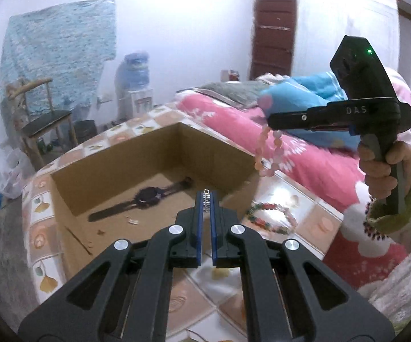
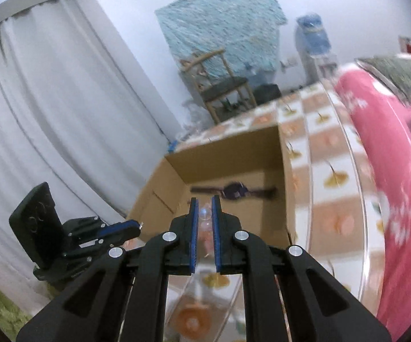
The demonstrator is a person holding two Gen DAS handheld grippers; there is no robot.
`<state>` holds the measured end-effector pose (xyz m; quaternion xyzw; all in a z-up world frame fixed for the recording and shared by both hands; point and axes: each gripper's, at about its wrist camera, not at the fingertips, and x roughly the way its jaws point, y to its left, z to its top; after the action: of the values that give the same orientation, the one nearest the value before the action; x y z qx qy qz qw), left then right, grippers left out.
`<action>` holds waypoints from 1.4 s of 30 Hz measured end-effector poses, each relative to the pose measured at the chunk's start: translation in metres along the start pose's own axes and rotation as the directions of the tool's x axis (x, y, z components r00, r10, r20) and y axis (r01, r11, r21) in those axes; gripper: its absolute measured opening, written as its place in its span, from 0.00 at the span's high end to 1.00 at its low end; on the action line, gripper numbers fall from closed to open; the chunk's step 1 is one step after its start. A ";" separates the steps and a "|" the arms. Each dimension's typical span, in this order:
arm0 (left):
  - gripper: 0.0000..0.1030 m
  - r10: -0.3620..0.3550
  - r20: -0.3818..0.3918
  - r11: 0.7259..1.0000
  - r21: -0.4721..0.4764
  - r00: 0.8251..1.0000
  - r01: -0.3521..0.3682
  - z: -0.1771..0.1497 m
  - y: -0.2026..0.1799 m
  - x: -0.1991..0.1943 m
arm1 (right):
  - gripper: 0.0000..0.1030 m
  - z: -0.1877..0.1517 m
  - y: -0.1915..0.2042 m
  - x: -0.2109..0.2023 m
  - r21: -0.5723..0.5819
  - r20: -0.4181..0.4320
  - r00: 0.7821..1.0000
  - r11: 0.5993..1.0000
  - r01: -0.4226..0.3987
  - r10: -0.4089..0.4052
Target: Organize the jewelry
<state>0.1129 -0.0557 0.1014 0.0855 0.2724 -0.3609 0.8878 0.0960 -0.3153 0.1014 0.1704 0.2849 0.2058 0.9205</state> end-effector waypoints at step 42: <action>0.96 0.038 -0.351 0.996 -0.067 0.935 -0.066 0.010 0.077 0.100 | 0.72 0.014 -0.040 0.046 0.005 -0.092 0.963 0.967 0.254 -0.253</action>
<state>0.2287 -0.0631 0.0515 0.1207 0.4374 -0.3052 0.8372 0.1503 -0.3301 0.0743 0.1310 0.3475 0.0914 0.9240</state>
